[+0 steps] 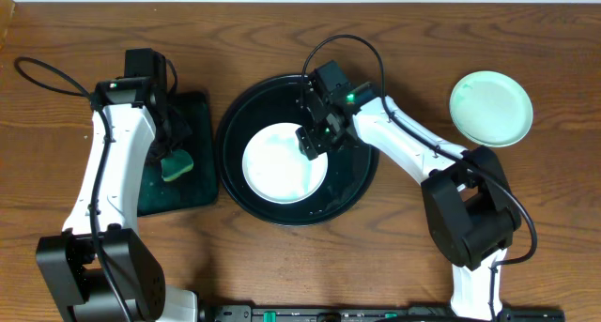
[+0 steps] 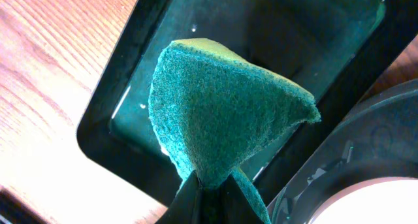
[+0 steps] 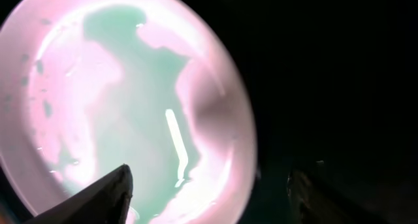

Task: Clean dirty plates on tray and stack at the side
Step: 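Return the sponge to the black basin with the left gripper, then rotate the pink-white plate on the tray with the right gripper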

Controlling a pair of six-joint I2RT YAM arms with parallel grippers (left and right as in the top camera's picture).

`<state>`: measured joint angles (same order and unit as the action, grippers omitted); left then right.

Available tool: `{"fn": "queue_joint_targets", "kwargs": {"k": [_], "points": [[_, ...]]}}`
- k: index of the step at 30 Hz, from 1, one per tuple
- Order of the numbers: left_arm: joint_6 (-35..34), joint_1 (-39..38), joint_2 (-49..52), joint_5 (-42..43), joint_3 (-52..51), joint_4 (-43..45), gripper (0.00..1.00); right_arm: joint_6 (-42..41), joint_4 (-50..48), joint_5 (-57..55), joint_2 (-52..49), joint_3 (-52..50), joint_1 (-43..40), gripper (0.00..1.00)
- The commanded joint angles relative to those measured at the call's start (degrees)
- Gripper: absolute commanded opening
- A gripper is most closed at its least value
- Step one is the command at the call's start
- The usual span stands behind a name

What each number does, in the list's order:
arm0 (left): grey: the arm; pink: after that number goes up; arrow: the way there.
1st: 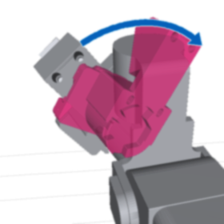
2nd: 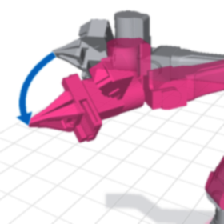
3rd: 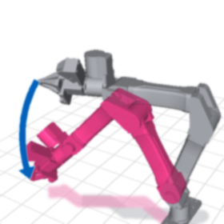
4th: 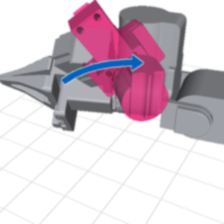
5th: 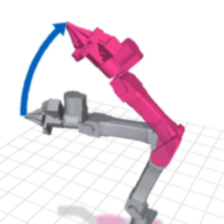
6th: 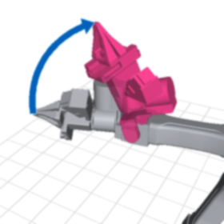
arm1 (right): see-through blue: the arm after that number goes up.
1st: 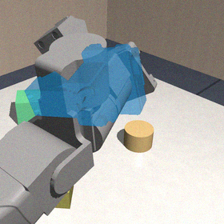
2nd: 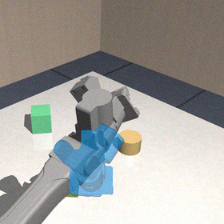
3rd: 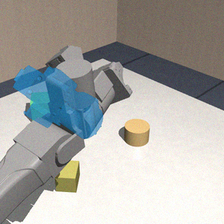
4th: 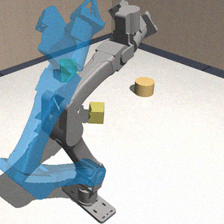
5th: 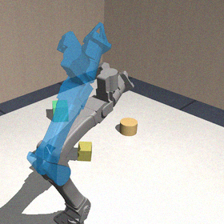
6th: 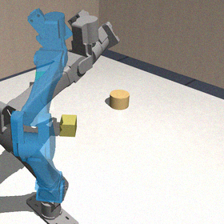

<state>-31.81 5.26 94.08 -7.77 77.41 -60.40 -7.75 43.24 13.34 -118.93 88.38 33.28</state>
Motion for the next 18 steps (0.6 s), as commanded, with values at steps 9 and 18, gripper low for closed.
{"fn": "queue_joint_targets", "kwargs": {"k": [9, 18], "points": [[1.2, 0.2, 0.3, -0.1, -0.5, -1.9, 0.08, -6.0, -0.4, 2.2, -3.6, -0.1, 1.0, 0.33], [1.2, 0.2, 0.3, -0.1, -0.5, -2.1, 0.09, -1.3, -4.2, 11.4, -4.5, -0.1, 0.9, 0.89]]}}
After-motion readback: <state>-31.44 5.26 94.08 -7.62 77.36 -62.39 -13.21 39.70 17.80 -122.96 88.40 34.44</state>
